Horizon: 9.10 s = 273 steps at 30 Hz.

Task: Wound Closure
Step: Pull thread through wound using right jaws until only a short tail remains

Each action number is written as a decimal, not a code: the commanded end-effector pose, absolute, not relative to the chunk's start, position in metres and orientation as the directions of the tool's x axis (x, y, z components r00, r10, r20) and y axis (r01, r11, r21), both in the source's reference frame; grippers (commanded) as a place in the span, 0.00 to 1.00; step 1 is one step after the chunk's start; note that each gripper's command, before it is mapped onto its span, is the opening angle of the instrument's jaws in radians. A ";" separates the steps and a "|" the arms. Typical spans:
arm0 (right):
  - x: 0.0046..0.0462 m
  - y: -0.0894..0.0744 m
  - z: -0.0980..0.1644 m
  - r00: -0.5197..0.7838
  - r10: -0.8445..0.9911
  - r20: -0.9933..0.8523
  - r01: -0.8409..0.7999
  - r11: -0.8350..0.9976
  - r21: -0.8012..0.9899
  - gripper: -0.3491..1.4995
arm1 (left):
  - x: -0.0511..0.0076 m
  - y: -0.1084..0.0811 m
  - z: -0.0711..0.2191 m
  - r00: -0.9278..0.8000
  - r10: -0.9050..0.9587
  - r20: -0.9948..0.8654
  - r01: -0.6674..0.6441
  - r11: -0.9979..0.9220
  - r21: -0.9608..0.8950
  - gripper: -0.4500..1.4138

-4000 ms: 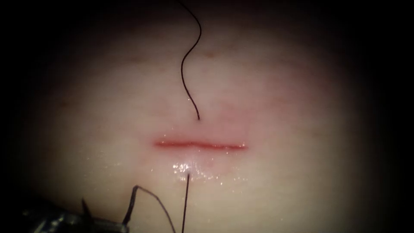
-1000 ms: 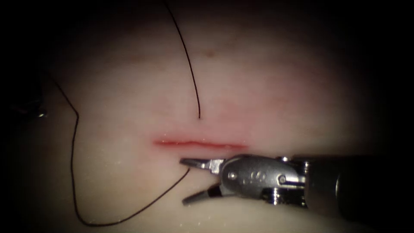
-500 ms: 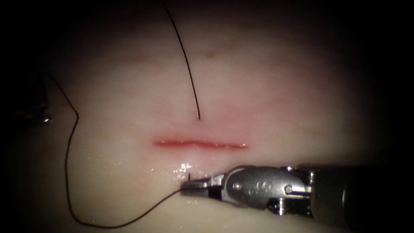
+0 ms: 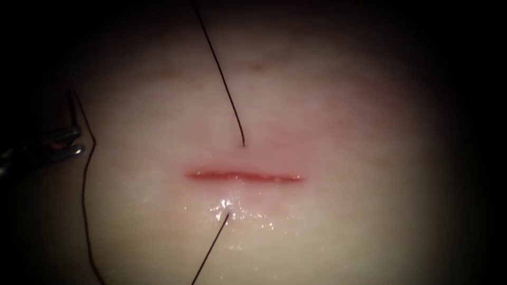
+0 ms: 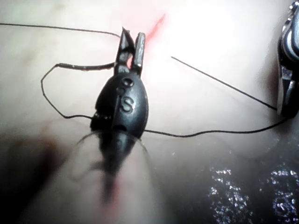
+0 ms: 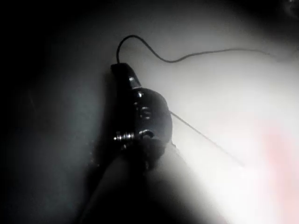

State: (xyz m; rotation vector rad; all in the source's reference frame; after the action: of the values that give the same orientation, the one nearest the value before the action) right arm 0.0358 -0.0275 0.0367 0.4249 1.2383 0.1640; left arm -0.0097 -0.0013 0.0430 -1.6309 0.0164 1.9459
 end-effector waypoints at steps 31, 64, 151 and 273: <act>0.0279 -0.015 0.052 0.407 0.226 -0.885 -0.079 0.974 0.213 0.69 | -0.0100 -0.002 0.044 -0.072 0.427 -0.902 -0.437 -0.826 -0.356 0.00; 0.0305 -0.026 0.036 0.290 0.248 -0.924 0.149 0.942 0.300 0.65 | -0.0099 -0.002 0.044 -0.070 0.425 -0.903 -0.431 -0.829 -0.357 0.00; 0.0286 -0.014 0.052 0.370 0.085 -0.925 0.077 0.990 0.122 0.69 | -0.0104 -0.002 0.044 -0.060 0.423 -0.904 -0.418 -0.833 -0.362 0.00; 0.0282 -0.015 0.051 0.320 0.082 -0.944 0.224 0.962 0.159 0.00 | -0.0105 -0.002 0.044 -0.060 0.420 -0.905 -0.407 -0.838 -0.362 0.00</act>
State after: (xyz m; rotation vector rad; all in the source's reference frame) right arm 0.0275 -0.0149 0.0508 0.2799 1.2440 -0.0944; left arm -0.0100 -0.0016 0.0431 -1.6693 -0.0114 1.9482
